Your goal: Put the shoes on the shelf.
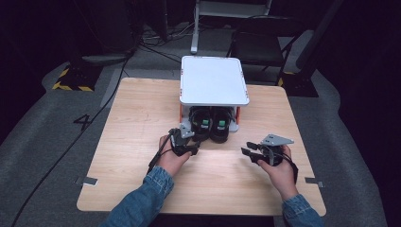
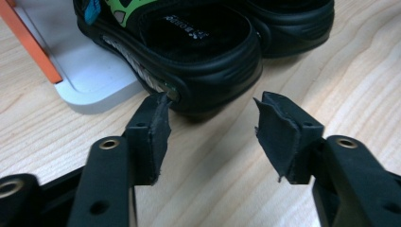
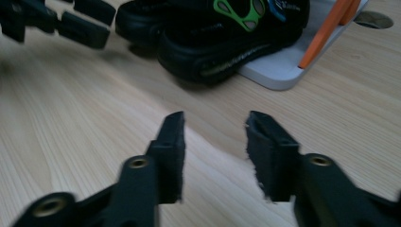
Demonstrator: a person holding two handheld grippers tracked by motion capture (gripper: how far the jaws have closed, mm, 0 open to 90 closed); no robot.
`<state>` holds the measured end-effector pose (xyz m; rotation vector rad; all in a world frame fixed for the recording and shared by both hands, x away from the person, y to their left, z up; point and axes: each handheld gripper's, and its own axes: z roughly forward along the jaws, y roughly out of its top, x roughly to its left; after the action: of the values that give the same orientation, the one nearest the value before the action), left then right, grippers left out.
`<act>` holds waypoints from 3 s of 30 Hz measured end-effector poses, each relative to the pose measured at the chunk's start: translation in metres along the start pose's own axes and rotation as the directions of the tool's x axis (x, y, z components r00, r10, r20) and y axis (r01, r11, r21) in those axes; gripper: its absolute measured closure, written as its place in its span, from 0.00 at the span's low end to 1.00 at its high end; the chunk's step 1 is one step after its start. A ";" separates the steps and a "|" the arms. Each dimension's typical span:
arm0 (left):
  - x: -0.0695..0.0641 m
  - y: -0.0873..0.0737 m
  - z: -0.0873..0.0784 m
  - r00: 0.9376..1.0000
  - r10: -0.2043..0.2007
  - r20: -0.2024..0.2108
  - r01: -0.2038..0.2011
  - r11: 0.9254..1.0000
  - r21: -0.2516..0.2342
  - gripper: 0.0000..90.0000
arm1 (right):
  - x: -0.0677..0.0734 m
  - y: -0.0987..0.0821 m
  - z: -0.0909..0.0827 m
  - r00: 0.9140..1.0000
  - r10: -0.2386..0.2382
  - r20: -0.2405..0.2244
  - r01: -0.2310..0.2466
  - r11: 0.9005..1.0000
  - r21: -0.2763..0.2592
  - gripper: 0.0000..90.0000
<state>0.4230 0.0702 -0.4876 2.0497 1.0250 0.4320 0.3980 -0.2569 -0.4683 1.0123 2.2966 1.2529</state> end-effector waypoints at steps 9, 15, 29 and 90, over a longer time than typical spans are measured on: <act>0.004 0.002 0.006 0.999 -0.043 -0.002 0.043 0.999 -0.017 0.52 | 0.017 0.018 0.060 0.999 0.034 0.010 -0.034 0.999 -0.020 0.60; 0.007 0.003 0.016 0.999 -0.030 -0.015 0.029 0.998 -0.062 0.50 | 0.006 0.022 0.080 0.998 0.069 -0.004 -0.069 0.998 -0.012 0.55; 0.041 0.043 0.066 0.995 -0.045 -0.086 0.038 0.996 -0.078 0.51 | -0.039 0.058 0.122 0.988 0.038 0.147 -0.035 0.999 -0.023 0.66; 0.135 -0.092 -0.137 0.981 -0.078 -0.177 0.116 0.971 0.211 0.19 | -0.090 -0.046 -0.075 0.972 0.167 0.163 -0.178 0.983 0.055 0.17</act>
<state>0.3768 0.2779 -0.4784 2.1742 1.3210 0.4634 0.3968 -0.3833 -0.4685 1.3111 2.1830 1.1180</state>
